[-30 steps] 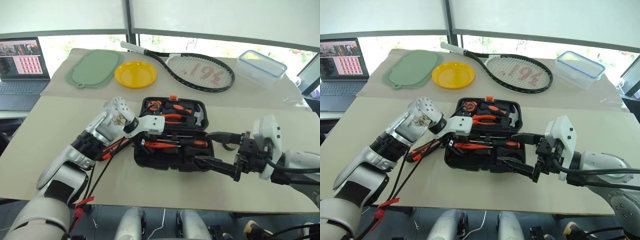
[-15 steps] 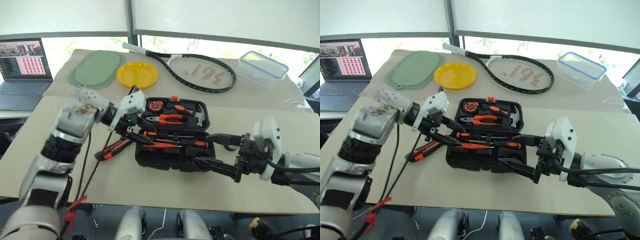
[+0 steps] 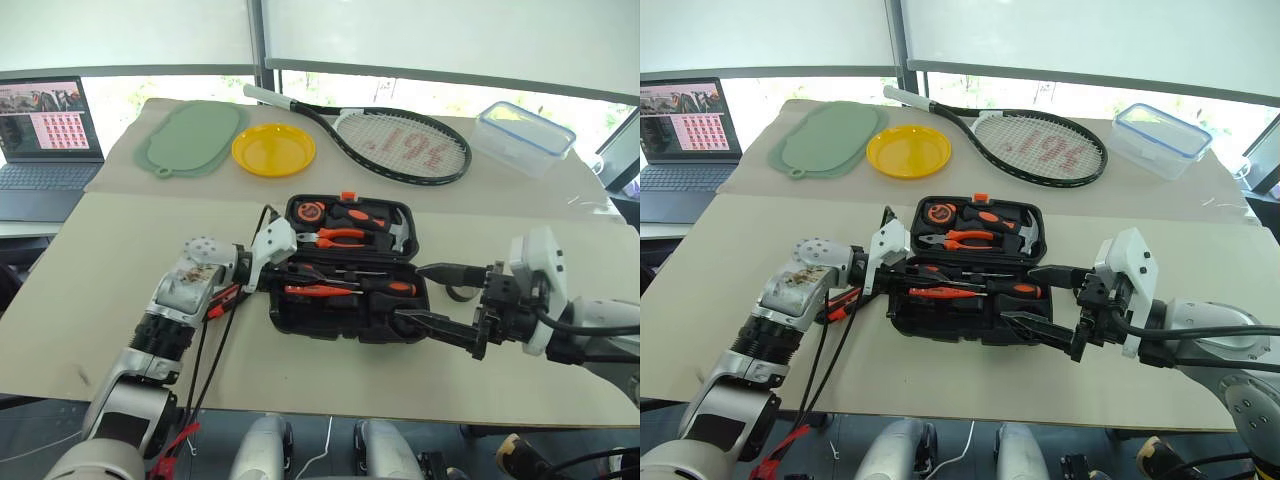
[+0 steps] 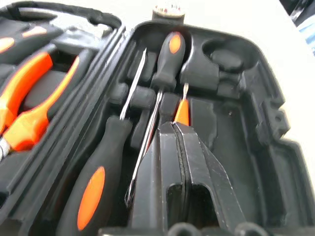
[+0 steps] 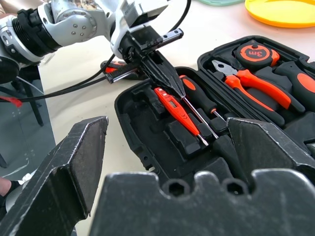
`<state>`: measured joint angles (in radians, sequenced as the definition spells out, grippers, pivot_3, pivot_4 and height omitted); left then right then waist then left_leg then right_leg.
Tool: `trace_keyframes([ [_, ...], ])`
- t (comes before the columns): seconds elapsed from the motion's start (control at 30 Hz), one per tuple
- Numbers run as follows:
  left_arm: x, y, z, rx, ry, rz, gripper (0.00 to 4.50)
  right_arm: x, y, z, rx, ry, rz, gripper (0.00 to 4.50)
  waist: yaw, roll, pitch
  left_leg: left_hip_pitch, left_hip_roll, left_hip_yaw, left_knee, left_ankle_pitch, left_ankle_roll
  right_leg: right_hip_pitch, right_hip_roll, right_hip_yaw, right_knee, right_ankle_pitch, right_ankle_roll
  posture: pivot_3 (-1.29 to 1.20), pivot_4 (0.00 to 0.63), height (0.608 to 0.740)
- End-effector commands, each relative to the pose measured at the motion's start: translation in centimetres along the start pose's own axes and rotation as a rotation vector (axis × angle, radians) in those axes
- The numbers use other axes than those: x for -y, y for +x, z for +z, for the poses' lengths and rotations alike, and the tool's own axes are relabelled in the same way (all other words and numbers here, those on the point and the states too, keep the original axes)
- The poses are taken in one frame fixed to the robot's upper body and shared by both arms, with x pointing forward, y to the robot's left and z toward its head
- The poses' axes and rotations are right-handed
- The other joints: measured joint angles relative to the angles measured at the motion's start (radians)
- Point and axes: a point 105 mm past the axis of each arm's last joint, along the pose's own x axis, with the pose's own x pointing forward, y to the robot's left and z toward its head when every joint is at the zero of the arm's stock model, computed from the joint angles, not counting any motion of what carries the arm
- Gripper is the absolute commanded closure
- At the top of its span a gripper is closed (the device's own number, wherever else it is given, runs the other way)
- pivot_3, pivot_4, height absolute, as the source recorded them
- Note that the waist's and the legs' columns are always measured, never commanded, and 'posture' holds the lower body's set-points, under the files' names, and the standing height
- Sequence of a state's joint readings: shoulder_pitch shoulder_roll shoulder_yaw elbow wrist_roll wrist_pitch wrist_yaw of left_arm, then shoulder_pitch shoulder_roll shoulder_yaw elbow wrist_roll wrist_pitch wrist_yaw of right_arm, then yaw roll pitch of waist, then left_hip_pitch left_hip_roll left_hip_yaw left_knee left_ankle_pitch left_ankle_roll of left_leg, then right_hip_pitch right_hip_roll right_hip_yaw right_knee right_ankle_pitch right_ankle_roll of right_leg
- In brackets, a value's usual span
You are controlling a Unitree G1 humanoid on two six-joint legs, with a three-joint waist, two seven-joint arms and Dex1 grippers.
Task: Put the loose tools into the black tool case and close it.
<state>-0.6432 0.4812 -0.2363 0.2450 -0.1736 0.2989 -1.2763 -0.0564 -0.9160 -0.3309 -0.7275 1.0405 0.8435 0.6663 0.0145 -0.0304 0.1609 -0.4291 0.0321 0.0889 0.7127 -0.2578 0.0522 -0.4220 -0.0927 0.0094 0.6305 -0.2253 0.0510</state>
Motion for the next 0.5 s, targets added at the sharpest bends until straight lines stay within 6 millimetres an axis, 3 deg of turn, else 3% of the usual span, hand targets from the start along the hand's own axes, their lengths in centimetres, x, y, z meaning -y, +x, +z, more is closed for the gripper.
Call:
trace_keyframes([
  [0.03,0.1,0.3,0.1,0.000,0.047,-0.011,4.46,0.0,-0.3,0.7,0.020,-0.035,-0.017,0.00,0.000,0.000,0.000,0.000,0.000,0.000,0.000,0.000,0.000,0.000,0.000,0.000,0.000,0.000,0.000,0.00,0.150,0.738],
  [0.5,-0.2,-0.2,-2.9,-0.121,0.072,-0.007,4.46,0.1,-0.3,0.7,0.028,-0.020,-0.031,0.00,-0.002,0.000,0.000,0.002,0.000,0.000,0.000,0.000,0.000,0.002,0.000,0.000,0.000,0.000,0.000,0.00,0.150,0.738],
])
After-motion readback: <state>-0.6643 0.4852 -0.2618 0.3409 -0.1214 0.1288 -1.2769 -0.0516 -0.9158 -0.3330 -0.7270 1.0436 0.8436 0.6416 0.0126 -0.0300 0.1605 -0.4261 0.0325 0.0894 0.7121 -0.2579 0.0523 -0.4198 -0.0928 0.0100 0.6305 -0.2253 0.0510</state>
